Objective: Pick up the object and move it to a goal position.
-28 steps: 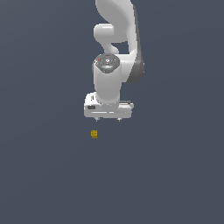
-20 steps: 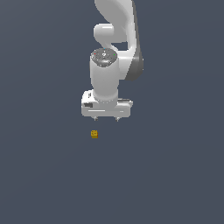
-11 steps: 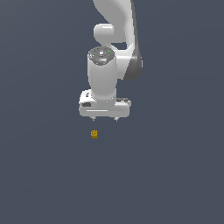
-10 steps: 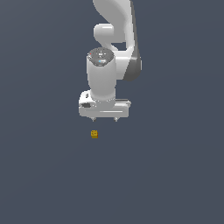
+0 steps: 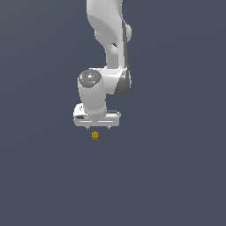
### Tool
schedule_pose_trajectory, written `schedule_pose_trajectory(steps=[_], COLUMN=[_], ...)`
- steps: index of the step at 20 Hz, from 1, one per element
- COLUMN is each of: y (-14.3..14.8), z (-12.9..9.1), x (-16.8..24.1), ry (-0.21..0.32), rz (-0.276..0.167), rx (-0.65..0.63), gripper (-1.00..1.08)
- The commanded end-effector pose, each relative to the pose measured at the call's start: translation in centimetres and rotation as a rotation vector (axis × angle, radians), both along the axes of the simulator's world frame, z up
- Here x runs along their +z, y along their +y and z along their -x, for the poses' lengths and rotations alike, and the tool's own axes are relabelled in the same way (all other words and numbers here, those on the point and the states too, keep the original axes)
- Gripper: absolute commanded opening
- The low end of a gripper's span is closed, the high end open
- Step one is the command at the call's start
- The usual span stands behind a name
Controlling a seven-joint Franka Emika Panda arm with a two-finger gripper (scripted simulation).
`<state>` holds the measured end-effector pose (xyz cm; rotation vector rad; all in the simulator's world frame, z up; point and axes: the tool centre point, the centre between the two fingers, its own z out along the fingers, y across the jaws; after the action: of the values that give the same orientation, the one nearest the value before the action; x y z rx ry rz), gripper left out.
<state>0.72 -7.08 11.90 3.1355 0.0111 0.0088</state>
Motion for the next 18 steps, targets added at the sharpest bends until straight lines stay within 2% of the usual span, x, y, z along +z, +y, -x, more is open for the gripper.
schedule_pose_trajectory(steps=[1,8,18], y=[-1.1,-2.8,-2.8], z=[0.2,0.6,0.7], x=[-1.9,-4.5,-6.2], ry=[0.002,0.006,0.007], rz=[-0.002,-0.006,-0.006], rx=[0.006,0.015,0.015], gripper=[1.0,1.0,1.0])
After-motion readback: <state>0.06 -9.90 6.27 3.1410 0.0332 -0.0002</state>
